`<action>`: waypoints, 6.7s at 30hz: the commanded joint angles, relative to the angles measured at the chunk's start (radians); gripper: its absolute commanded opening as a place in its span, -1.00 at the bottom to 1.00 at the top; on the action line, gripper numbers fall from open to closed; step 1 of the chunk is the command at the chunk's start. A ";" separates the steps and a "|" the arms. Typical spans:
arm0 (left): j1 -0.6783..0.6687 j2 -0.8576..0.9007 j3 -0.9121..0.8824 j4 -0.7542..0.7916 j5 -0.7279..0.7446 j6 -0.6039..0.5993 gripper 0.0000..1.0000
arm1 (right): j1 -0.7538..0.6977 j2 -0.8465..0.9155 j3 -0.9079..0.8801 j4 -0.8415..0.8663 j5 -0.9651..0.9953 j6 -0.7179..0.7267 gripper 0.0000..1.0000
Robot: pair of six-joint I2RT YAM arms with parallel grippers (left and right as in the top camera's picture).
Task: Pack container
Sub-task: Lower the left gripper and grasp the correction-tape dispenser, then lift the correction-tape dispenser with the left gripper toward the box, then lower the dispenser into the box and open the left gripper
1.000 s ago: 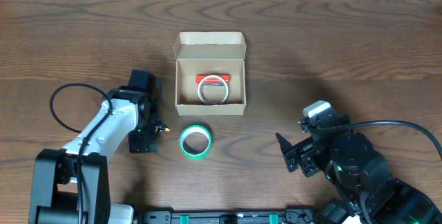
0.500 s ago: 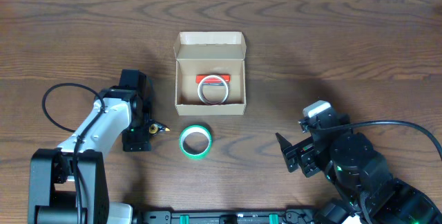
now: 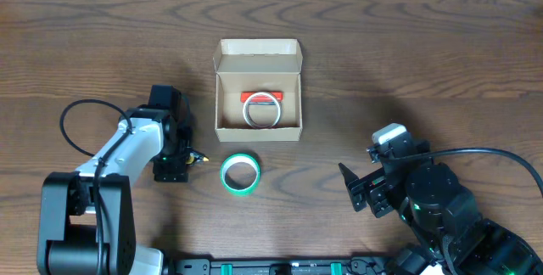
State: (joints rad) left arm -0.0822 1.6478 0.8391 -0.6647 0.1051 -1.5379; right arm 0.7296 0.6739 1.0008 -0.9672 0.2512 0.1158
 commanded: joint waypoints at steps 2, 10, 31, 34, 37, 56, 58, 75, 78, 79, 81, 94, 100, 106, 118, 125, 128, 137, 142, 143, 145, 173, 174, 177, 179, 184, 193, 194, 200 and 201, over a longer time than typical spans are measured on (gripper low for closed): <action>0.003 0.015 -0.010 -0.003 0.014 0.016 0.46 | -0.002 0.000 0.000 0.002 0.003 0.007 0.98; 0.003 0.015 -0.010 -0.003 0.008 0.016 -0.09 | -0.002 0.000 0.000 0.002 0.003 0.007 0.99; 0.003 -0.028 -0.010 0.011 0.007 0.016 -0.16 | -0.002 0.000 0.000 0.002 0.003 0.007 0.98; 0.003 -0.035 -0.010 0.011 0.006 0.016 -0.19 | -0.002 0.000 0.000 0.002 0.003 0.007 0.99; 0.003 -0.042 -0.010 0.011 -0.001 0.016 -0.22 | -0.003 0.000 0.000 0.002 0.003 0.007 0.98; 0.003 -0.080 -0.010 0.011 -0.013 0.029 -0.21 | -0.002 0.000 0.000 0.002 0.003 0.007 0.98; 0.003 -0.091 -0.006 0.011 -0.021 0.042 -0.21 | -0.002 0.000 0.000 0.002 0.003 0.007 0.99; 0.003 -0.143 0.158 -0.035 -0.076 0.164 -0.19 | -0.002 0.000 0.000 0.002 0.003 0.007 0.98; 0.003 -0.145 0.198 -0.042 -0.082 0.185 -0.19 | -0.002 0.000 0.000 0.002 0.003 0.007 0.98; 0.003 -0.145 0.209 -0.042 -0.082 0.194 -0.19 | -0.002 0.000 0.000 0.002 0.003 0.007 0.98; 0.003 -0.145 0.235 -0.042 -0.082 0.208 -0.19 | -0.002 0.000 0.000 0.002 0.003 0.007 0.98; -0.137 -0.136 0.420 -0.042 -0.143 0.242 -0.05 | -0.002 0.000 0.000 0.002 0.003 0.007 0.99; -0.256 -0.094 0.489 -0.041 -0.153 0.241 -0.05 | -0.002 0.000 0.000 0.002 0.003 0.007 0.99; -0.317 -0.068 0.515 -0.041 -0.184 0.224 0.08 | -0.002 0.000 0.000 0.002 0.003 0.007 0.99; -0.128 0.010 0.536 -0.074 -0.208 0.053 0.50 | -0.002 0.000 0.000 0.002 0.003 0.007 0.99; -0.058 0.260 0.727 -0.233 -0.153 0.057 0.49 | -0.002 0.000 0.000 0.002 0.003 0.007 0.98; -0.043 0.355 0.829 -0.328 -0.159 0.057 0.49 | -0.002 0.000 0.000 0.002 0.003 0.007 0.99; -0.023 0.550 0.983 -0.373 -0.119 0.090 0.52 | -0.002 0.000 0.000 0.002 0.003 0.007 0.99; -0.005 0.599 0.988 -0.368 -0.089 0.090 0.51 | -0.002 0.000 0.000 0.002 0.003 0.007 0.98; -0.002 0.606 0.988 -0.366 -0.085 0.090 0.51 | -0.002 0.000 0.000 0.002 0.003 0.007 0.98; 0.003 0.620 0.988 -0.359 -0.078 0.092 0.50 | -0.002 0.000 0.000 0.002 0.003 0.007 0.99; 0.005 0.671 0.988 -0.346 -0.060 0.114 -0.27 | -0.002 0.000 0.000 0.002 0.003 0.007 0.98; 0.005 0.671 0.988 -0.345 -0.060 0.119 -0.28 | -0.002 0.000 0.000 0.002 0.003 0.007 0.98; 0.005 0.666 0.988 -0.348 -0.060 0.121 -0.29 | -0.002 0.000 0.000 0.002 0.003 0.007 0.98; 0.005 0.655 0.988 -0.353 -0.065 0.121 -0.28 | -0.002 0.000 0.000 0.002 0.003 0.007 0.98; 0.005 0.612 0.988 -0.356 -0.085 0.126 -0.28 | -0.002 0.000 0.000 0.002 0.003 0.007 0.98; 0.004 0.551 0.988 -0.360 -0.121 0.152 -0.33 | -0.002 0.000 0.000 0.002 0.003 0.007 0.98; 0.003 0.546 0.988 -0.361 -0.123 0.156 -0.34 | -0.002 0.000 0.000 0.002 0.003 0.007 0.98; -0.005 0.513 0.988 -0.366 -0.132 0.174 -0.33 | -0.002 0.000 0.000 0.002 0.003 0.007 0.99; -0.009 0.506 0.988 -0.368 -0.139 0.174 -0.34 | -0.002 0.000 0.000 0.002 0.003 0.007 0.98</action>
State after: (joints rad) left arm -0.0830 2.1983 1.8137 -1.0222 0.0055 -1.3857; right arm 0.7296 0.6739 1.0008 -0.9672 0.2508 0.1158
